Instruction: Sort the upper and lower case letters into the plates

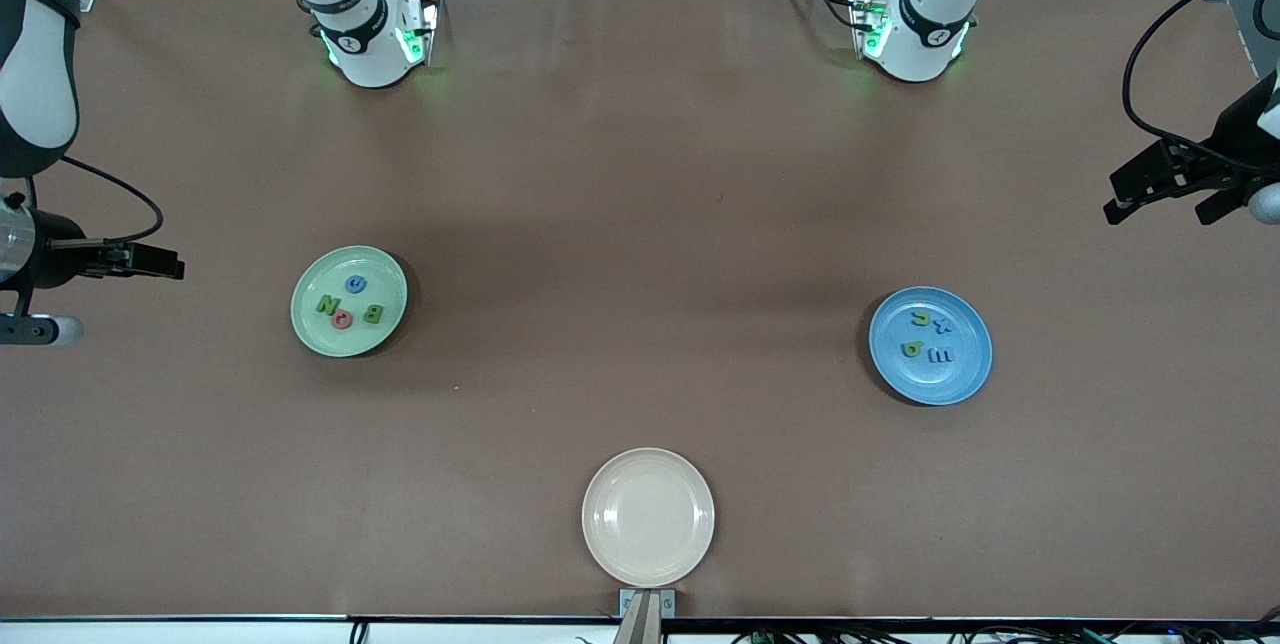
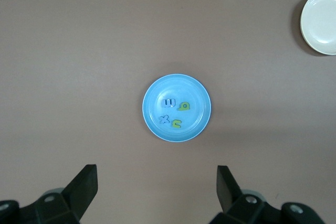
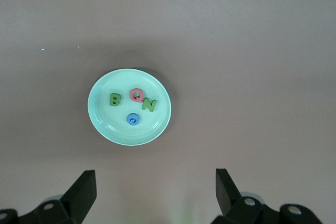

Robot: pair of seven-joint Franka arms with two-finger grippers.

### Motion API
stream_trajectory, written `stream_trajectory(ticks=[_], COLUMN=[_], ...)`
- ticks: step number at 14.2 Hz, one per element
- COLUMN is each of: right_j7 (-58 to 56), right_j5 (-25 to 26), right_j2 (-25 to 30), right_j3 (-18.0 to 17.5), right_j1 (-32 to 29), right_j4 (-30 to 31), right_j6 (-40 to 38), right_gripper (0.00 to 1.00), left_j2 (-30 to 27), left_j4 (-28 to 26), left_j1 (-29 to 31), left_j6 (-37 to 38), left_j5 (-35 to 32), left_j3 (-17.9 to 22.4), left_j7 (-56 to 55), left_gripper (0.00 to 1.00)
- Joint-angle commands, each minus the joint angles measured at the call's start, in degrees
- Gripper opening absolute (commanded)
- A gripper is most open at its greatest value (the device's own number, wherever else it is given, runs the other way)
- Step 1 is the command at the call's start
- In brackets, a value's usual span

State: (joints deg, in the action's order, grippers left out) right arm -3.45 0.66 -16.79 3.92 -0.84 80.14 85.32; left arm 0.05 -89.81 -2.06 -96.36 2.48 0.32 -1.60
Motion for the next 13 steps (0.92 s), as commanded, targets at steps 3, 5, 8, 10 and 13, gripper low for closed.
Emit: stream_trajectory(ticks=[3,5,8,10,13], right_j7=[0.9,0.7,0.4,0.4,0.4], right_j5=[-1.7,-1.8,-1.8,-1.8,-1.8], right_j2=[1.8,1.7,4.3,9.6,14.5], right_j3=[-0.1,-0.1,-0.1,-0.1,-0.1], right_j1=[-0.1,-0.3,-0.2,-0.1,0.0], right_j4=[0.4,0.1,2.7,9.0,12.6], right_j6=[-0.9,-0.9,-0.7,2.2,2.1], right_gripper=[1.00,1.00,1.00,1.00,1.00], left_j2=[-0.2,-0.2,-0.2,-0.2,-0.2], left_j4=[0.6,0.6,0.6,0.6,0.6], left_j1=[-0.1,-0.1,-0.1,-0.1,-0.1], left_j6=[1.2,1.2,1.2,1.2,1.2], left_j5=[-1.2,-1.2,-1.2,-1.2,-1.2], left_j3=[-0.1,-0.1,-0.1,-0.1,-0.1], left_j7=[-0.3,-0.3,-0.3,-0.3,-0.2], left_gripper=[1.00,1.00,1.00,1.00,1.00])
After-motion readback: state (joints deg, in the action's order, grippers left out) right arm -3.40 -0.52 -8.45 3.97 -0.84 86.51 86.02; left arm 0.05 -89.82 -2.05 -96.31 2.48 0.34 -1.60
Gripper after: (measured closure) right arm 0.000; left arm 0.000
